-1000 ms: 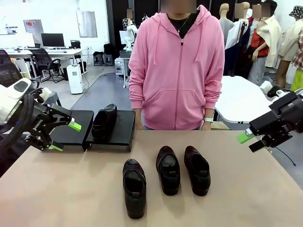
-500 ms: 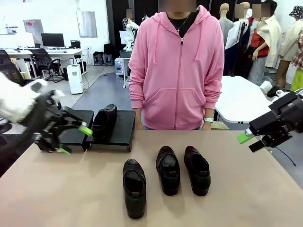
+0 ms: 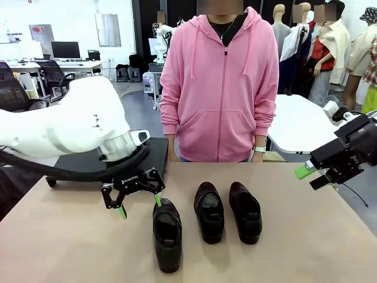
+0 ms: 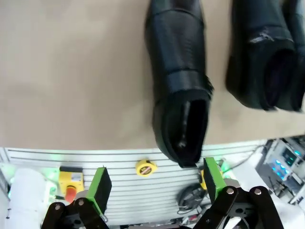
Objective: Organize the shoes by placing them on the stand.
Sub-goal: Place the Shoe from the middle of the table onto the Shoes Stand.
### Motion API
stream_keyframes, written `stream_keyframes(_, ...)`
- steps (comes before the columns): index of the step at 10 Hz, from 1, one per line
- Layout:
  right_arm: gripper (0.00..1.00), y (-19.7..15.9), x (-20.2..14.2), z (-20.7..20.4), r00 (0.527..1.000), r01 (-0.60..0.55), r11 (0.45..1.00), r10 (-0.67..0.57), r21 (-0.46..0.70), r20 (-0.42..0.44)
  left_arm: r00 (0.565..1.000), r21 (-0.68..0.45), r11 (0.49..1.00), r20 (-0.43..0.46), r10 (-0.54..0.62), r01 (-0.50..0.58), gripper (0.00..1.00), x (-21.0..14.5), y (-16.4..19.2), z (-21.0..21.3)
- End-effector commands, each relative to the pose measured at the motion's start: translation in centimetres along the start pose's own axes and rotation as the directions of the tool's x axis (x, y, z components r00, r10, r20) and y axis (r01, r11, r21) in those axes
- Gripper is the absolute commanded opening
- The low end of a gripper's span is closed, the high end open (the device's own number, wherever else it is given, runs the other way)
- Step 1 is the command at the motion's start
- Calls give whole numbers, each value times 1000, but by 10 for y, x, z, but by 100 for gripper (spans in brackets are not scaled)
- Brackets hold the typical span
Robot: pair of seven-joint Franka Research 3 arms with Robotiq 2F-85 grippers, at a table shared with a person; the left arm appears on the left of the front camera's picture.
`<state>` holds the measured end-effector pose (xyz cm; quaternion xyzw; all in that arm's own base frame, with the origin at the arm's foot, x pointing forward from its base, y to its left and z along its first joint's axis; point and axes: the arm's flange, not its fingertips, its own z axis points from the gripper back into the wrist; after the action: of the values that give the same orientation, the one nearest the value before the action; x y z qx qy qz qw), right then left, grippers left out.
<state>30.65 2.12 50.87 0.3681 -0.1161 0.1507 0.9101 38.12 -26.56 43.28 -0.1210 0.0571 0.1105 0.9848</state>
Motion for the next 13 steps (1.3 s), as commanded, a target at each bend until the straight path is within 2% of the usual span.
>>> stream_keyframes(1, 100, 3, 0, 2, 1000, 18, 1000, -18, 11, 2, 999, 54, 998, 8, 46, -46, 100, 11, -13, -2)
stream_keyframes(2, 100, 3, 0, 2, 1000, 18, 1000, -18, 11, 2, 998, 60, 996, -22, 61, -60, 100, 14, -14, -14)
stream_keyframes(4, 100, 3, 0, 2, 1000, 18, 1000, -18, 11, 2, 993, 72, 991, -1, 114, -114, 100, 15, -15, -35)
stream_keyframes(6, 100, 3, 0, 2, 1000, 18, 1000, -18, 11, 2, 994, 94, 991, 63, 94, -99, 100, 13, -19, -57)
stream_keyframes(8, 100, 3, 0, 2, 1000, 18, 1000, -18, 11, 2, 997, 153, 985, 18, 72, -74, 100, 13, -20, -80)
stream_keyframes(10, 100, 3, 0, 2, 1000, 18, 1000, -18, 11, 2, 998, 184, 981, -16, 63, -59, 100, 14, -23, -82)
stream_keyframes(11, 100, 3, 0, 2, 1000, 18, 1000, -18, 11, 2, 998, 176, 983, -29, 54, -48, 94, 16, -25, -82)
stream_keyframes(12, 100, 3, 0, 2, 1000, 18, 1000, -18, 11, 2, 998, 173, 984, -34, 47, -41, 36, 16, -26, -84)
stream_keyframes(13, 100, 3, 0, 2, 1000, 18, 1000, -18, 11, 2, 998, 177, 983, -34, 46, -39, 0, 16, -28, -84)
